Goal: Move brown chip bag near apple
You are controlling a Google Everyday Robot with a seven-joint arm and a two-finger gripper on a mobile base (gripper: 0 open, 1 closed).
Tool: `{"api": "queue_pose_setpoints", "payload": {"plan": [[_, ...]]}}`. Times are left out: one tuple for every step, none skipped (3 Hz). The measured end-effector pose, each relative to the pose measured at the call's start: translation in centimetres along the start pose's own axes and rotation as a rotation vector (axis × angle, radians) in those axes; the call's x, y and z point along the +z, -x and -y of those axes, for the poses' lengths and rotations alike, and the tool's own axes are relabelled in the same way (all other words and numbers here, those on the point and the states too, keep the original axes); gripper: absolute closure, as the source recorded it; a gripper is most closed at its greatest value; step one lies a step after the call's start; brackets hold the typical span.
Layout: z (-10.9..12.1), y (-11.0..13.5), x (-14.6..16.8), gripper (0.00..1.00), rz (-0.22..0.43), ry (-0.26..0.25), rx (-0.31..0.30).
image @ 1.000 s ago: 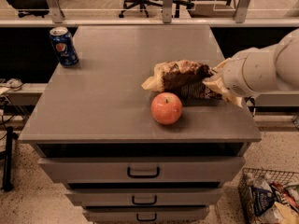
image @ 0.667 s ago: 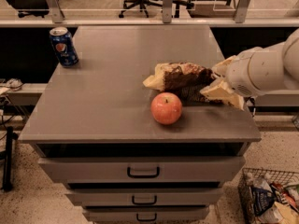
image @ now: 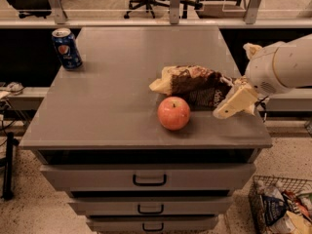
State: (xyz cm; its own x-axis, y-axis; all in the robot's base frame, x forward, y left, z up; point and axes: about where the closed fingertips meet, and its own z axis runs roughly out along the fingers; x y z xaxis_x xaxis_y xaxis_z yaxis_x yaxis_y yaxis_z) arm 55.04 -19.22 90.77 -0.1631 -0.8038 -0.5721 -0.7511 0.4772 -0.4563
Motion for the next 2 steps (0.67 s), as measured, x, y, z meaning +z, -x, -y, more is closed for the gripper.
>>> {"api": "queue_pose_setpoints", "payload": {"plan": [[4.6, 0.9, -2.1, 0.0, 0.05, -0.037, 0.058], [10.5, 3.2, -4.6, 0.0, 0.137, -0.124, 0.106]]}}
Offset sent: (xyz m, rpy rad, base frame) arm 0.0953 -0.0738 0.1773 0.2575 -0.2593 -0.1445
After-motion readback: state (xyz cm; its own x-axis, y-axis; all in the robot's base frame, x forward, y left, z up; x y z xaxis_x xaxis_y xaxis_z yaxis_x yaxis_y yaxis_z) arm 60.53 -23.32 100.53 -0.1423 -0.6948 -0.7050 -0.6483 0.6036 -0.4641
